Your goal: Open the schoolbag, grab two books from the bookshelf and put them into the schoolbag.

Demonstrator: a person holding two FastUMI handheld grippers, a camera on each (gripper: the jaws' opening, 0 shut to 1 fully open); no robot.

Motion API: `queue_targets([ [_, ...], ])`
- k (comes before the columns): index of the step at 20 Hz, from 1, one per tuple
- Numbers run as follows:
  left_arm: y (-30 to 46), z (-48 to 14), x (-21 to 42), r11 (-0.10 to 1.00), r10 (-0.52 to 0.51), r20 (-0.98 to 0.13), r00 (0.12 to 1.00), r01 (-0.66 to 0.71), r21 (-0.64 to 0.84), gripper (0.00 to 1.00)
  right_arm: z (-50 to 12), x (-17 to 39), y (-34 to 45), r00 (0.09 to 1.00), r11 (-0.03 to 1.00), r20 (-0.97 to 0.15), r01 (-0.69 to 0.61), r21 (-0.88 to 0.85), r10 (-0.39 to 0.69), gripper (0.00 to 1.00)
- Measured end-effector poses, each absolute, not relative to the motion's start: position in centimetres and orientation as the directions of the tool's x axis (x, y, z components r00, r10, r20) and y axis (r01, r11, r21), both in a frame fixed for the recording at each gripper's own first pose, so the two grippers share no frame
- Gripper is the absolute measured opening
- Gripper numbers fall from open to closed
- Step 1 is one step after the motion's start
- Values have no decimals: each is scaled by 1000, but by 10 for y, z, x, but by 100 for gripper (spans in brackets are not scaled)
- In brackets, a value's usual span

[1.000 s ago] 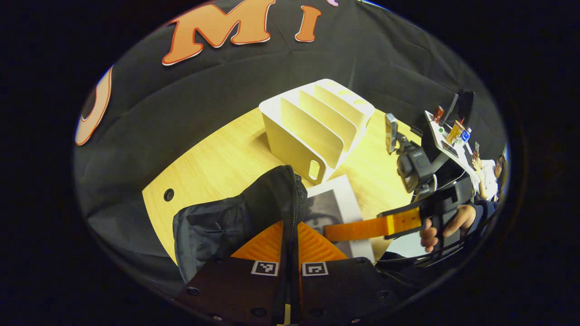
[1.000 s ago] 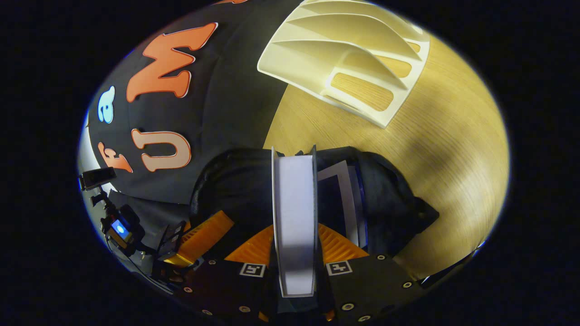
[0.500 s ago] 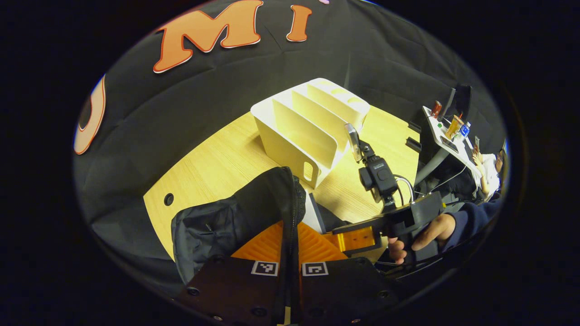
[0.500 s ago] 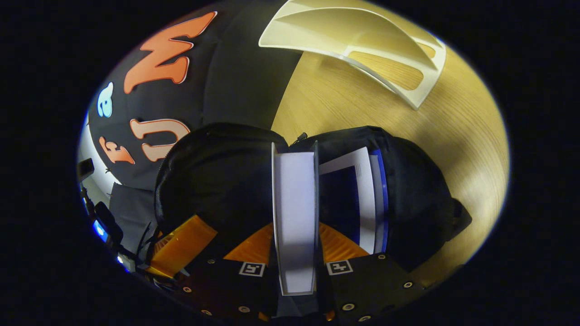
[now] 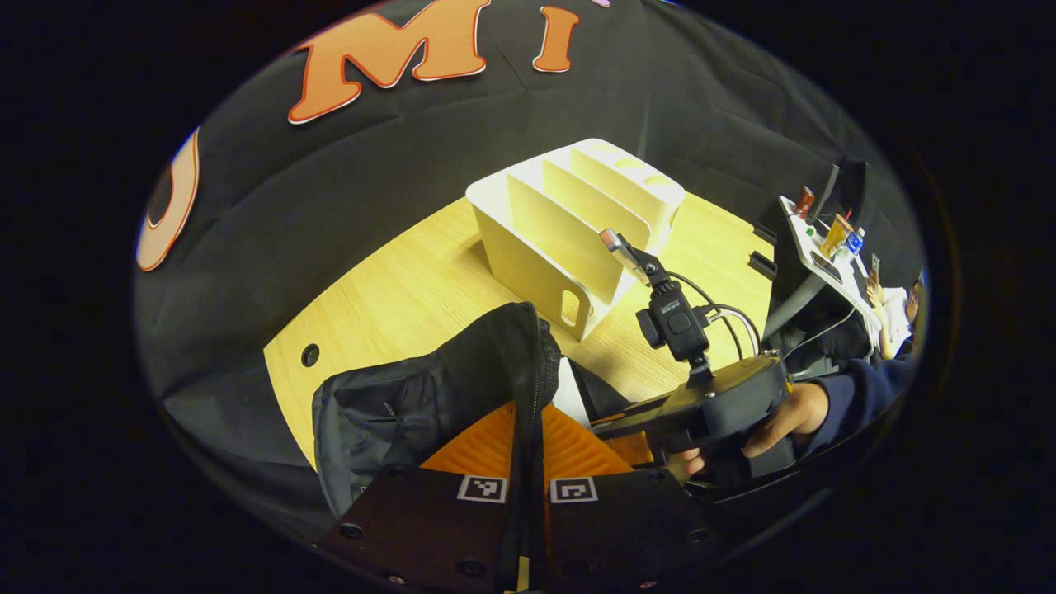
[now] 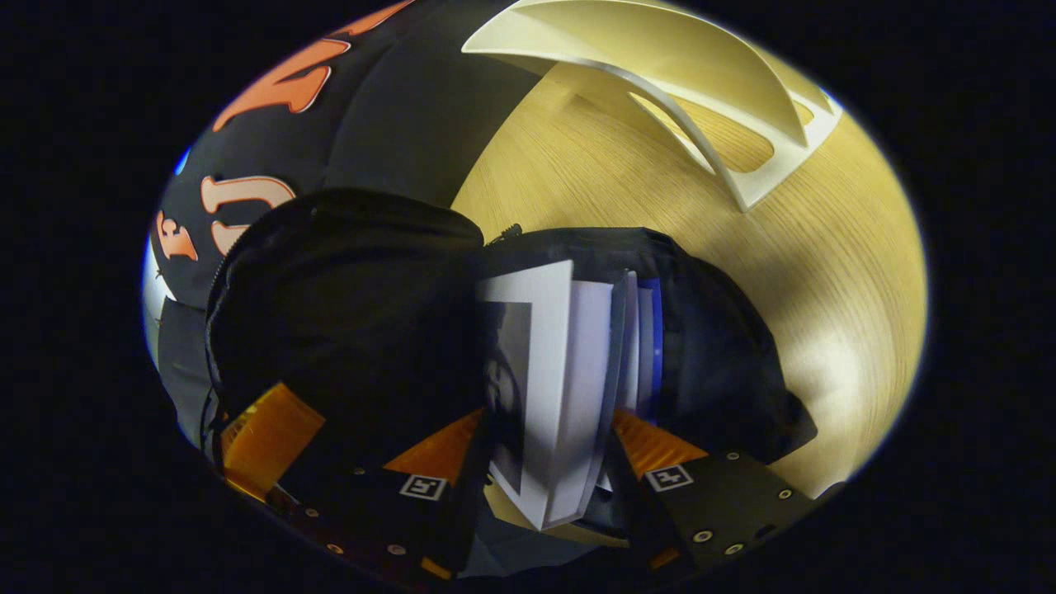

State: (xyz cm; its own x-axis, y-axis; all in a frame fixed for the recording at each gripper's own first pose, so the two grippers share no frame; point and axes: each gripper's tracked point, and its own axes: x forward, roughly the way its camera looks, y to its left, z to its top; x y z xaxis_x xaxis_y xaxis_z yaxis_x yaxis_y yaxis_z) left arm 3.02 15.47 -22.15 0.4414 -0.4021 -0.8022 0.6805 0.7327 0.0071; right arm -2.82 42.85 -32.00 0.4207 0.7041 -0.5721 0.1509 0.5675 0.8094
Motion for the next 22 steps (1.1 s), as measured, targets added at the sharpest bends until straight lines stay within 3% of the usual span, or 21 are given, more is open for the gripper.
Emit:
queue_targets([
  [1,155,-220,29,743,-397,-801,448,669,7,5,-317,-31,425,411,573,-574,140,807,708,84],
  [3,156,-222,29,761,-377,-802,463,649,16,5,-312,-36,412,397,628,-612,108,771,684,96],
  [10,150,-230,21,794,-320,-808,495,605,56,6,-315,-44,358,388,722,-681,57,690,621,98],
  [13,139,-235,13,808,-324,-811,487,589,31,16,-314,-45,331,399,747,-702,60,662,590,98],
  [15,131,-239,7,810,-321,-814,484,586,29,31,-312,-45,312,411,760,-710,62,647,572,98],
  [22,110,-241,4,838,-298,-815,496,545,25,63,-302,-40,259,447,810,-734,35,586,512,98],
])
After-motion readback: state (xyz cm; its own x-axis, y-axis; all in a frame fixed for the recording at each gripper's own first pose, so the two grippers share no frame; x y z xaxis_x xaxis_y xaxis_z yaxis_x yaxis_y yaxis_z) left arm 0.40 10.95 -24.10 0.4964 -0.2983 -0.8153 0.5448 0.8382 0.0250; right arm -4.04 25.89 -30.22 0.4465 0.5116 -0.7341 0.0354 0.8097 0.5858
